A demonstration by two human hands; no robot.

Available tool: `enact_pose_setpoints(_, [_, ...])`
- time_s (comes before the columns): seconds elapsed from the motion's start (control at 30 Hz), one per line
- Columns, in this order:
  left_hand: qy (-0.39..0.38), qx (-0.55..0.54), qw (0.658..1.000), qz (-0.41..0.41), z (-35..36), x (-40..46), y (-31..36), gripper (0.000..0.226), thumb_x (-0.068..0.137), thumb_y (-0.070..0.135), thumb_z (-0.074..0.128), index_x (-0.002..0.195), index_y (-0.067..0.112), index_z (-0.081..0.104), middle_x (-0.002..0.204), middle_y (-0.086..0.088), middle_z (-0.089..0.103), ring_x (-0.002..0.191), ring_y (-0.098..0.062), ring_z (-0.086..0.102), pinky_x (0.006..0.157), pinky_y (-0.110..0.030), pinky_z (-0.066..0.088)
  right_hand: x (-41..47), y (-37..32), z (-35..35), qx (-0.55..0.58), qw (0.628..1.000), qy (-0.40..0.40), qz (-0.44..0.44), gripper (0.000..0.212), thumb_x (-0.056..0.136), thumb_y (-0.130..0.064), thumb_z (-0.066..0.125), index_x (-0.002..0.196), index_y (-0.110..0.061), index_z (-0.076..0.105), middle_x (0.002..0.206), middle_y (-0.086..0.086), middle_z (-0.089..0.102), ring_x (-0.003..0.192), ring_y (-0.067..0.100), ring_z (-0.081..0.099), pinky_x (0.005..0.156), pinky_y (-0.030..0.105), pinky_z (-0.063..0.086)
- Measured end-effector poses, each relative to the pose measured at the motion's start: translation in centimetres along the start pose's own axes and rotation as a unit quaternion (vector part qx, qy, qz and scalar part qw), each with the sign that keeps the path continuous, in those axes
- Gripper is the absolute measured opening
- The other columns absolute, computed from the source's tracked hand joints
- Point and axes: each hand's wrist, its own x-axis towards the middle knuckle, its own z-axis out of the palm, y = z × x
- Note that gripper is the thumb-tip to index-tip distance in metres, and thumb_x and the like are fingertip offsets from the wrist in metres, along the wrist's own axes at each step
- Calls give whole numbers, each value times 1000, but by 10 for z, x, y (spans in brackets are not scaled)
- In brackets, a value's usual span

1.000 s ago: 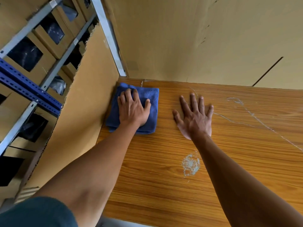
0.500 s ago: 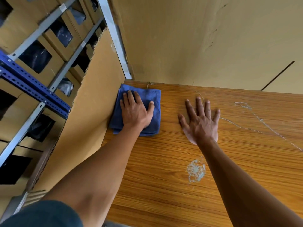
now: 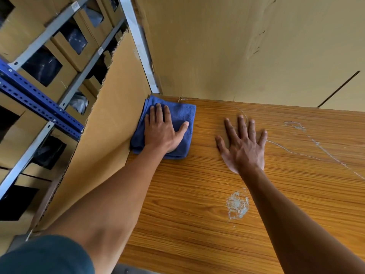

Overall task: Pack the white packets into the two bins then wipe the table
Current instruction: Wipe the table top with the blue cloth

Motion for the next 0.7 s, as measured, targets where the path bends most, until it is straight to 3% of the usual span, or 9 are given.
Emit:
enact_pose_setpoints(0.2, [-4,-10,1000,-24,-11,48,6,112,91,90,14,169,10,7,176,-18,4,163,-34,4,131,-51,5,1,0,0,-3,1000,4,-3,74,99,-77,-1,165,-44,-12,175,-2,-18,161,29,-17,126,65,-3])
enact_pose_setpoints(0.43, [1,-5,1000,-21,0,-6,11,115,91,89,12,168,4,7,175,-22,2,163,-35,0,131,-52,4,0,0,0,-3,1000,-1,1,74,99,-77,-2,164,-44,-13,175,-3,-19,161,29,-17,126,66,-2])
enact_pose_setpoints(0.7, [-21,-8,999,-42,-11,42,11,117,88,92,12,169,7,5,176,-19,1,163,-34,2,131,-53,5,1,-1,0,-6,1000,-1,2,74,99,-77,-1,164,-45,-12,175,-4,-18,161,28,-17,126,65,-3])
